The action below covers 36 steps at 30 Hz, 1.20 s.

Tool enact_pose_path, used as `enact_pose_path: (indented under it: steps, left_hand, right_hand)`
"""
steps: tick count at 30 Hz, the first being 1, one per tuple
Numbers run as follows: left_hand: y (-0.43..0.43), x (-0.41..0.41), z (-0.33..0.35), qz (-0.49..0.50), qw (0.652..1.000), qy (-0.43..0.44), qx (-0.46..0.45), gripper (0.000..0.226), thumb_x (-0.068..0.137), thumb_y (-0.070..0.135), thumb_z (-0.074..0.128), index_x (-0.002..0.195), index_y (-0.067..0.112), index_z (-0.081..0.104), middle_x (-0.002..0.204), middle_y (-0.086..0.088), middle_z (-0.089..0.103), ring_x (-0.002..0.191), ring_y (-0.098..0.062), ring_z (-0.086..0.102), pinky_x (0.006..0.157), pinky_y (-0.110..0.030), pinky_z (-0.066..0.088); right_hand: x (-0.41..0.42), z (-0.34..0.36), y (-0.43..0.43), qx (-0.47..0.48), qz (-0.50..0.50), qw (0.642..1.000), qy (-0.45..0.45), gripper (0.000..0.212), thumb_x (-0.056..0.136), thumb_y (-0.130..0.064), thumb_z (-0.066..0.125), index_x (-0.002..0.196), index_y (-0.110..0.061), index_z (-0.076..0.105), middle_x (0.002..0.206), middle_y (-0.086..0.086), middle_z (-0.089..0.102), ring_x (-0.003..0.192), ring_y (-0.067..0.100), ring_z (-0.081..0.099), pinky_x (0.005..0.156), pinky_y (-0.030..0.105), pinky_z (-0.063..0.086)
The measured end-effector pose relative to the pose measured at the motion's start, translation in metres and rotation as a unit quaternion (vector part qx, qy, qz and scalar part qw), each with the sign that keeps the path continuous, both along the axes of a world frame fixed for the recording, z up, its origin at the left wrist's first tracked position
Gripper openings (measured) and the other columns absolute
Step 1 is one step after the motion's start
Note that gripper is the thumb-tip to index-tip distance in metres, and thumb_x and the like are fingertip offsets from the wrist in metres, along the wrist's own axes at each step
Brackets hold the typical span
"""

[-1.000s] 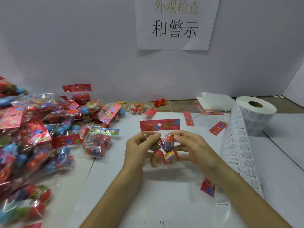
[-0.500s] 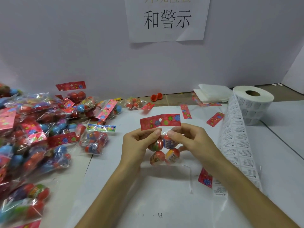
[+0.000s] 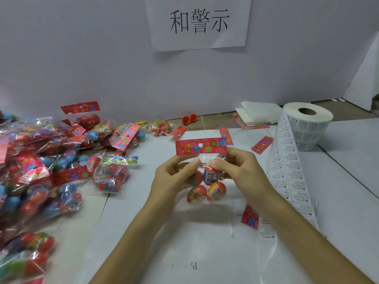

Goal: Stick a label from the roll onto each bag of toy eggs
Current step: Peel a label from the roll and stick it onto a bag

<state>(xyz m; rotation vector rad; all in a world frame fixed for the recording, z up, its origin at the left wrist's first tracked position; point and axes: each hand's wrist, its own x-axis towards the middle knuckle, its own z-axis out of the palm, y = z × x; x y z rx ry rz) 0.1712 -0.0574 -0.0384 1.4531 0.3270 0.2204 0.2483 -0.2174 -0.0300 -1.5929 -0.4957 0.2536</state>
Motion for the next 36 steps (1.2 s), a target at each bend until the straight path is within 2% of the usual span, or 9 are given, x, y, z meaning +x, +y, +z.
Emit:
enact_pose_path:
  steps: [3, 5, 8, 13, 18, 21, 27, 32, 36]
  left_hand:
    - [0.002, -0.002, 0.000, -0.094, 0.993, 0.012, -0.066, 0.059, 0.077, 0.035, 0.084, 0.131, 0.022, 0.063, 0.118, -0.013, 0.074, 0.102, -0.033, 0.075, 0.088, -0.049, 0.061]
    - [0.001, -0.003, -0.002, -0.149, 0.987, 0.002, -0.065, 0.058, 0.081, 0.023, 0.080, 0.134, 0.016, 0.059, 0.121, -0.016, 0.073, 0.106, -0.036, 0.073, 0.091, -0.048, 0.060]
    - [0.000, -0.003, -0.003, -0.158, 0.986, -0.008, -0.058, 0.057, 0.080, 0.013, 0.076, 0.134, 0.012, 0.058, 0.121, -0.017, 0.072, 0.109, -0.035, 0.072, 0.086, -0.040, 0.060]
    - [0.005, -0.002, -0.005, -0.182, 0.980, 0.005, -0.075, 0.064, 0.072, 0.017, 0.075, 0.134, 0.014, 0.058, 0.124, -0.017, 0.070, 0.111, -0.034, 0.071, 0.089, -0.042, 0.059]
    - [0.000, 0.000, -0.010, -0.146, 0.988, 0.016, -0.046, 0.059, 0.066, 0.015, 0.069, 0.125, 0.018, 0.063, 0.118, -0.020, 0.070, 0.100, -0.033, 0.072, 0.078, -0.039, 0.058]
    - [-0.002, 0.002, -0.013, -0.123, 0.990, 0.013, -0.060, 0.062, 0.061, 0.007, 0.063, 0.122, 0.015, 0.064, 0.115, -0.022, 0.071, 0.095, -0.032, 0.073, 0.074, -0.040, 0.059]
    - [-0.002, 0.004, -0.013, -0.114, 0.992, 0.021, -0.046, 0.074, 0.054, 0.005, 0.068, 0.128, 0.013, 0.063, 0.116, -0.020, 0.071, 0.109, -0.039, 0.070, 0.077, -0.041, 0.058]
    - [-0.006, 0.000, -0.010, -0.114, 0.989, 0.011, -0.095, 0.062, 0.063, 0.020, 0.071, 0.124, 0.009, 0.065, 0.115, -0.020, 0.073, 0.099, -0.032, 0.073, 0.070, -0.037, 0.060]
    - [-0.002, 0.001, -0.007, -0.104, 0.989, 0.024, -0.107, 0.055, 0.071, 0.010, 0.066, 0.125, -0.001, 0.062, 0.117, -0.026, 0.071, 0.103, -0.041, 0.072, 0.079, -0.046, 0.064]
  right_hand:
    - [0.003, 0.002, -0.002, 0.029, -0.033, 0.999, 0.017, 0.008, 0.093, -0.011, 0.067, 0.092, -0.013, 0.075, 0.089, 0.009, 0.075, 0.081, 0.019, 0.072, 0.075, 0.037, 0.061]
    - [0.006, 0.002, -0.003, 0.038, -0.052, 0.998, 0.020, 0.009, 0.092, -0.011, 0.067, 0.095, -0.007, 0.074, 0.091, 0.016, 0.074, 0.077, 0.019, 0.071, 0.073, 0.035, 0.061]
    - [0.006, 0.002, -0.004, 0.029, -0.052, 0.998, 0.008, 0.011, 0.092, -0.012, 0.068, 0.099, -0.007, 0.074, 0.093, 0.016, 0.074, 0.083, 0.026, 0.073, 0.076, 0.040, 0.061]
    - [0.005, 0.002, -0.004, 0.014, -0.051, 0.999, -0.010, 0.023, 0.092, -0.017, 0.069, 0.103, 0.004, 0.068, 0.099, 0.023, 0.071, 0.094, 0.035, 0.070, 0.083, 0.050, 0.060]
    - [0.003, 0.004, -0.003, 0.002, -0.036, 0.999, -0.028, 0.022, 0.092, -0.014, 0.071, 0.101, 0.006, 0.067, 0.098, 0.027, 0.068, 0.093, 0.038, 0.069, 0.082, 0.054, 0.058]
    - [0.000, 0.002, 0.000, -0.012, -0.018, 0.999, -0.040, 0.021, 0.092, -0.016, 0.072, 0.096, 0.003, 0.067, 0.092, 0.023, 0.069, 0.088, 0.035, 0.070, 0.076, 0.048, 0.059]
    - [-0.003, 0.002, 0.002, -0.034, -0.003, 0.998, -0.050, 0.016, 0.091, -0.021, 0.073, 0.084, -0.009, 0.067, 0.083, 0.005, 0.070, 0.086, 0.021, 0.071, 0.068, 0.031, 0.061]
    - [0.001, 0.005, -0.002, -0.008, -0.028, 0.999, -0.038, 0.019, 0.092, -0.018, 0.071, 0.085, -0.001, 0.064, 0.087, 0.020, 0.068, 0.088, 0.036, 0.069, 0.079, 0.052, 0.057]
    - [0.001, 0.006, -0.003, -0.023, -0.030, 0.999, -0.037, 0.015, 0.091, -0.021, 0.071, 0.081, -0.012, 0.067, 0.088, 0.014, 0.071, 0.088, 0.026, 0.072, 0.079, 0.049, 0.060]
